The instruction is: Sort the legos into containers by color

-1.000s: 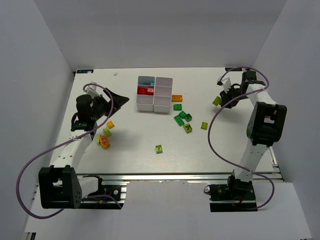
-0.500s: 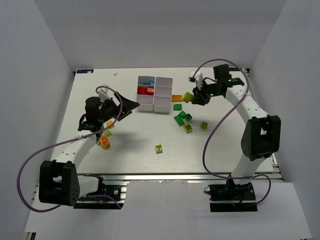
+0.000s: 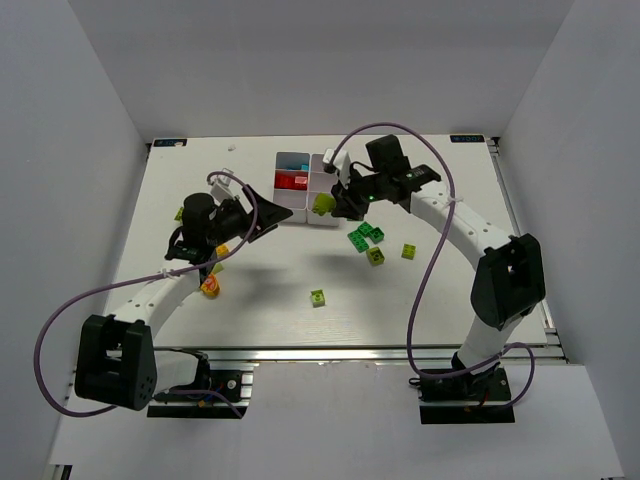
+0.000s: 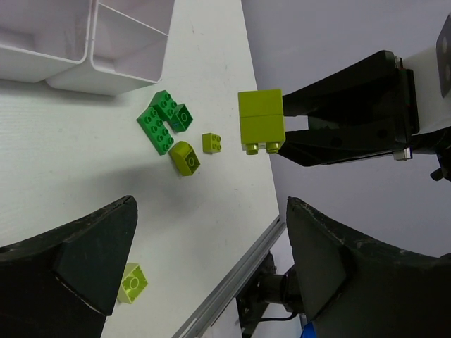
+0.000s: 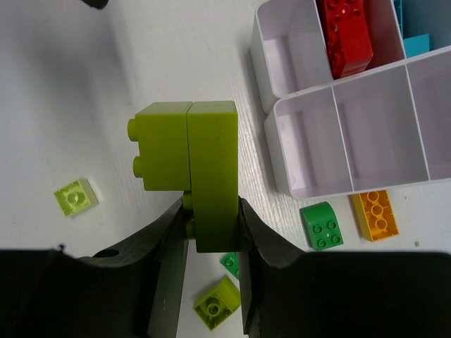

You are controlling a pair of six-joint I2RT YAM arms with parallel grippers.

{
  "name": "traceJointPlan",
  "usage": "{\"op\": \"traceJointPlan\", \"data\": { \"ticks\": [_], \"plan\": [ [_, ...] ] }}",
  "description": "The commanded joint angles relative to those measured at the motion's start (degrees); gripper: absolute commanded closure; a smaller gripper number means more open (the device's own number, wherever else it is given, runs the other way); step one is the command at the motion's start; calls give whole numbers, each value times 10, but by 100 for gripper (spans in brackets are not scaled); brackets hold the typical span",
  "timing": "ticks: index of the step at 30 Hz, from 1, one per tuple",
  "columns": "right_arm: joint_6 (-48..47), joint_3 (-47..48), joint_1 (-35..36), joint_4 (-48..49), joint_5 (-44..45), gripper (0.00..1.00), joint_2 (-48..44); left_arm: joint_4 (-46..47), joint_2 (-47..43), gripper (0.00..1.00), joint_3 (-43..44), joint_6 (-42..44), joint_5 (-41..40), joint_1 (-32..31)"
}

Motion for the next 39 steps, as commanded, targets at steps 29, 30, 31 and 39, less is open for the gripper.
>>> {"op": "traceJointPlan", "data": {
  "ticks": [29, 30, 31, 39],
  "plan": [
    [76, 24, 71, 86, 86, 100, -1, 113, 69, 15, 44, -35, 16, -44],
    [75, 24, 72, 86, 85, 100, -1, 114, 71, 16, 44, -36, 17, -44],
    [76, 24, 74, 86, 84, 100, -1, 117, 75, 17, 44, -38, 18, -45],
    [80, 21, 87, 84, 78, 100, -3, 136, 97, 25, 53, -47, 30, -51]
  ]
}}
